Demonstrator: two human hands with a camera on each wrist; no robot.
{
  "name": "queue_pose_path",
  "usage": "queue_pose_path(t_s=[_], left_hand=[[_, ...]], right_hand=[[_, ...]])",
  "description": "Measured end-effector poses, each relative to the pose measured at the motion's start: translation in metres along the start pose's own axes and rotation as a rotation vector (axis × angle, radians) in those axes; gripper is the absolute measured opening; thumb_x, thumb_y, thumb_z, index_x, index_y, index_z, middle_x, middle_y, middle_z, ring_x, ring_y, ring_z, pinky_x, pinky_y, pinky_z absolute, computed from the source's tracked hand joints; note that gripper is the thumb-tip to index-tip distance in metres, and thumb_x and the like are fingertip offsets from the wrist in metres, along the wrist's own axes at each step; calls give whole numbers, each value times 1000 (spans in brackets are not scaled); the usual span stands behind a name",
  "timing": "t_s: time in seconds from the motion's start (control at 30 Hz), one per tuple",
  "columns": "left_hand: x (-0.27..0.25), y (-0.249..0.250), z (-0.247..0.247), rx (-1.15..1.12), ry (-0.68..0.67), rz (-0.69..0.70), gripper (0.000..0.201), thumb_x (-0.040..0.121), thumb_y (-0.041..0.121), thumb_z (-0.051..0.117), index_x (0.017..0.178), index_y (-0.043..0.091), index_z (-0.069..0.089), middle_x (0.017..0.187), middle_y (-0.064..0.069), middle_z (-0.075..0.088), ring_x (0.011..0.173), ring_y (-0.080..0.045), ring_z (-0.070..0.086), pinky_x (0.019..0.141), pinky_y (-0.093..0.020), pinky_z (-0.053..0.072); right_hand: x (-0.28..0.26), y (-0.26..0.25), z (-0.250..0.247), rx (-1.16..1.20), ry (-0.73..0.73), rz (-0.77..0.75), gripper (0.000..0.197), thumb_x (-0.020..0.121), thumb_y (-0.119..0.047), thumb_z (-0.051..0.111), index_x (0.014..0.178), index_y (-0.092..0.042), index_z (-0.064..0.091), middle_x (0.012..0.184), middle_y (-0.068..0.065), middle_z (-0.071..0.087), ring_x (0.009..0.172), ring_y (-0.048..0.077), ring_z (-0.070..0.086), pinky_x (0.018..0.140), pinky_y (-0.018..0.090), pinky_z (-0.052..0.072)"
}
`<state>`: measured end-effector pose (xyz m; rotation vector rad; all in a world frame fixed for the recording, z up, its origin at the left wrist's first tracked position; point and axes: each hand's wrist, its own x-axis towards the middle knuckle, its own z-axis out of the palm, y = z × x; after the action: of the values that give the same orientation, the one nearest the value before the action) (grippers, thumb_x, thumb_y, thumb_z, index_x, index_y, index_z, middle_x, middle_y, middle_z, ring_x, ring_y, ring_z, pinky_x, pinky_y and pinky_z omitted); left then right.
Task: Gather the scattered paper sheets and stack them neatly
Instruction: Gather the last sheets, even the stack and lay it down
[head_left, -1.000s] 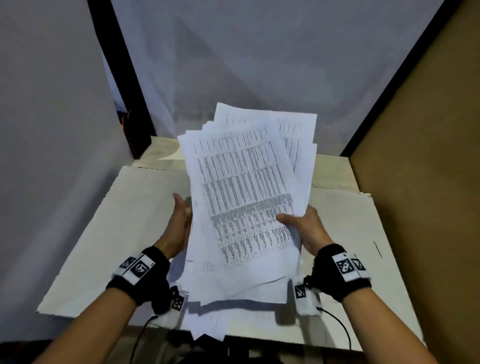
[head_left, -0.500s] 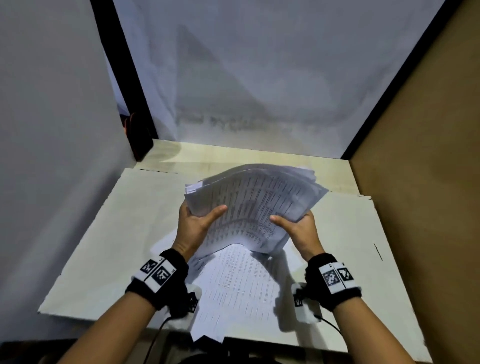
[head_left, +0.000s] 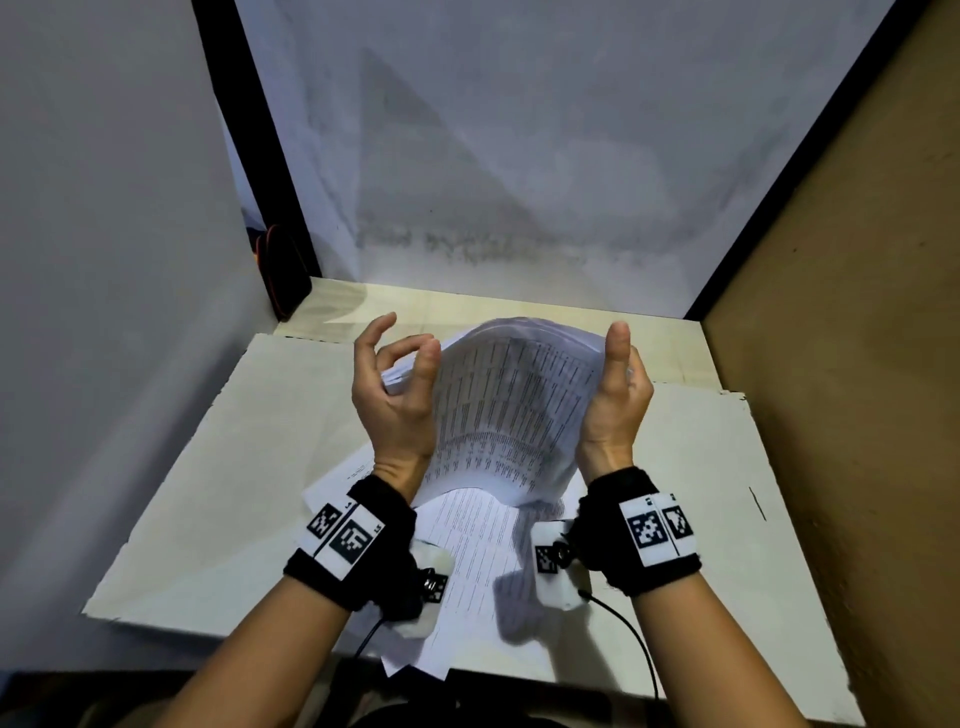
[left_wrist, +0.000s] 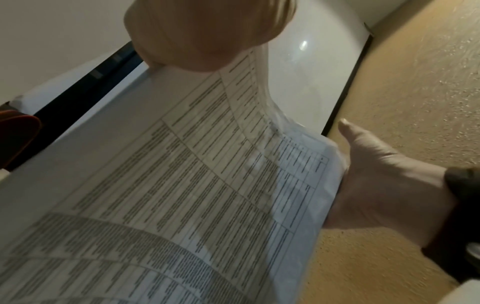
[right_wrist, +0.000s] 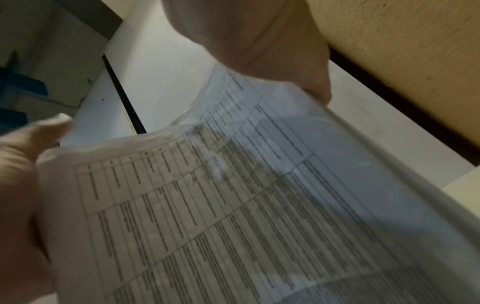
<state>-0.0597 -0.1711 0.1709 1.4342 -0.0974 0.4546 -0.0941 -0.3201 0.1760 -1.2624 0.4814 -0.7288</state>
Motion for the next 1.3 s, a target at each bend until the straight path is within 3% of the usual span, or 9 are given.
queue_pose_path(t_s=[0.17, 0.4, 0.53, 0.63, 0.7, 0.77, 0.93, 1.13, 1.3], left_hand=[[3, -3, -1, -25, 16, 26, 43, 72, 27, 51, 112, 11, 49, 85, -1, 66, 95, -24, 62, 70, -7, 45], [8, -4, -4, -34, -16, 67, 42, 70, 31, 45, 108, 14, 50, 85, 3, 67, 88, -6, 62, 79, -10, 43], [14, -6, -13, -81, -117, 79, 62, 75, 54, 50, 116, 7, 47, 84, 18, 69, 89, 10, 58, 81, -6, 39], [10, -28, -28, -89, -185, -91, 90, 56, 79, 57, 118, 17, 43, 98, 8, 63, 89, -1, 60, 80, -18, 51], [2, -45, -34, -5, -259, -273, 77, 58, 64, 71, 111, 12, 52, 101, -2, 63, 90, -9, 62, 89, -37, 54], [-3, -50, -34, 60, -286, -363, 29, 72, 30, 74, 96, 19, 61, 87, 7, 71, 83, -5, 67, 90, -44, 54], [-4, -49, -44, -17, -241, -379, 16, 80, -3, 62, 91, 9, 62, 69, 13, 73, 67, 1, 68, 60, -14, 53], [-16, -67, -56, 67, -489, -547, 20, 77, 4, 66, 94, 14, 64, 78, 9, 75, 75, -3, 70, 69, -21, 58], [17, -66, -81, 33, -672, -637, 67, 42, 55, 83, 98, 23, 65, 88, 9, 75, 86, -9, 70, 73, -21, 56]], right_hand=[[9, 5, 0, 1, 98, 13, 15, 67, -36, 58, 56, -27, 56, 65, -12, 53, 74, 17, 49, 73, 32, 38], [13, 2, -1, -6, 55, -30, 20, 63, -37, 50, 74, -24, 61, 83, -7, 59, 88, 18, 52, 81, 35, 40], [22, 8, -24, -46, -233, -80, 56, 61, -62, 64, 103, -25, 56, 99, -5, 58, 93, 13, 56, 85, 27, 48], [19, 33, -43, -259, -430, 159, 76, 57, -44, 80, 114, -1, 53, 106, 20, 64, 99, 29, 64, 88, 34, 54], [13, 51, -48, -365, -432, 243, 79, 59, -45, 79, 98, 18, 51, 98, 39, 59, 92, 42, 63, 89, 47, 51], [7, 57, -46, -341, -378, 217, 41, 75, -25, 71, 90, 12, 59, 85, 24, 66, 76, 21, 70, 81, 43, 56], [5, 59, -49, -239, -397, 209, 26, 83, -1, 61, 109, -2, 58, 89, -7, 70, 78, -1, 68, 73, 19, 54], [3, 81, -49, -370, -362, 348, 5, 83, -3, 63, 78, -5, 64, 53, -14, 68, 54, -4, 64, 60, 20, 50], [22, 53, -30, -242, -402, 344, 13, 86, -5, 60, 81, -15, 64, 65, -10, 73, 68, 2, 69, 70, 16, 55]])
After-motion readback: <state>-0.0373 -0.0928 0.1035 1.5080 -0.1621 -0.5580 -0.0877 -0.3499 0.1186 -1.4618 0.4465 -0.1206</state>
